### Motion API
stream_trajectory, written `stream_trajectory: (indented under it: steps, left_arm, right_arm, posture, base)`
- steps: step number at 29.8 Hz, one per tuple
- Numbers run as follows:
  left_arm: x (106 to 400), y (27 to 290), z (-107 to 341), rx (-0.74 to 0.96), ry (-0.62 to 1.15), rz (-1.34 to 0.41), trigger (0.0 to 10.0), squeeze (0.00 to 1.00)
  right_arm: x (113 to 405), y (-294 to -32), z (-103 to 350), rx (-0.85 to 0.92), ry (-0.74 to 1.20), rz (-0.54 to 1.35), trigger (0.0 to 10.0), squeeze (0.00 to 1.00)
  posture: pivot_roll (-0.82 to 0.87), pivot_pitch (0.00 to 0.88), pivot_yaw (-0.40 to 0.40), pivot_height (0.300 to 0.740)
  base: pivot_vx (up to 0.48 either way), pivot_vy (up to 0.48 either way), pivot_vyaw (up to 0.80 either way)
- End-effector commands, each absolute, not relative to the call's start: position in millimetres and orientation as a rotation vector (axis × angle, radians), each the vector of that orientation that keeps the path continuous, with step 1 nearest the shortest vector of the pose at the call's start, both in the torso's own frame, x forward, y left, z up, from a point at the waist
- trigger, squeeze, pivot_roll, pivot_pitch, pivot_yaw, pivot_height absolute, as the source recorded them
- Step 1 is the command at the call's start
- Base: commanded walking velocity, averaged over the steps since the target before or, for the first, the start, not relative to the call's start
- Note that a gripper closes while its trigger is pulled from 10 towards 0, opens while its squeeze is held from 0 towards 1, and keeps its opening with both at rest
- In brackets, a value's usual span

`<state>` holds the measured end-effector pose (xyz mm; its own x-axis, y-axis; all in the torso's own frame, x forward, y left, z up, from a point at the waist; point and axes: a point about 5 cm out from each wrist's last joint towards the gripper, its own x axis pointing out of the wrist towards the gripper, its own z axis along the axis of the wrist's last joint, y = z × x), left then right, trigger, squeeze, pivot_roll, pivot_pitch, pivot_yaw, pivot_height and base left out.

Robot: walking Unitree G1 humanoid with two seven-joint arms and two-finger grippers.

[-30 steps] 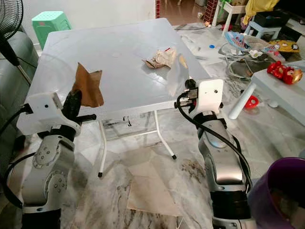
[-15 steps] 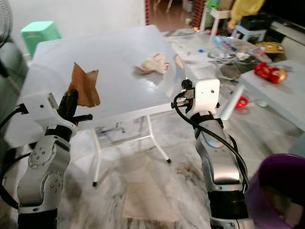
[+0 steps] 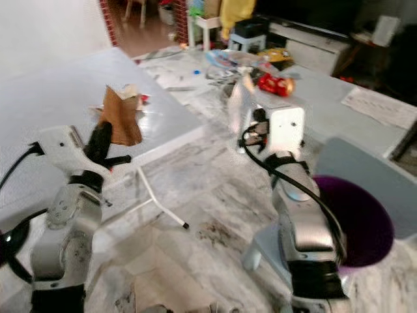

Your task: Picking trash to rubbish bin

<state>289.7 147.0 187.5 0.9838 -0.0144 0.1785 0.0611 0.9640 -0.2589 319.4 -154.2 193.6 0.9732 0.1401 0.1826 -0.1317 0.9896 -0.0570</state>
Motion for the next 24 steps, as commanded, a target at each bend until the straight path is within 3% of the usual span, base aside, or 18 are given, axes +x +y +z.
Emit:
stream_trajectory:
  steps: [1, 12, 16, 24]
  left_arm:
    - [289.7, 151.8, 190.0, -0.261, -0.185, -0.028, 0.0, 0.00]
    - [291.1, 153.2, 191.6, -0.266, -0.188, -0.020, 0.0, 0.00]
    - [291.5, 153.8, 191.1, -0.263, -0.183, -0.018, 0.0, 0.00]
    - [292.3, 151.3, 190.8, -0.266, -0.177, -0.034, 0.0, 0.00]
  right_arm:
    - [319.7, -148.4, 199.2, -0.038, -0.209, 0.150, 0.0, 0.00]
    - [319.6, -149.0, 199.5, -0.033, -0.212, 0.143, 0.0, 0.00]
    - [319.3, -149.5, 200.0, -0.031, -0.219, 0.142, 0.0, 0.00]
    - [318.9, -150.0, 200.4, -0.030, -0.222, 0.139, 0.0, 0.00]
  posture:
    - [0.01, 0.023, 0.019, 0.740]
    - [0.01, 0.024, 0.021, 0.740]
    - [0.01, 0.024, 0.021, 0.740]
    - [0.00, 0.024, 0.024, 0.740]
  base:
    - [0.000, 0.000, -0.80]
    - [0.000, 0.000, -0.80]
    - [0.000, 0.000, 0.00]
    - [0.000, 0.422, 0.00]
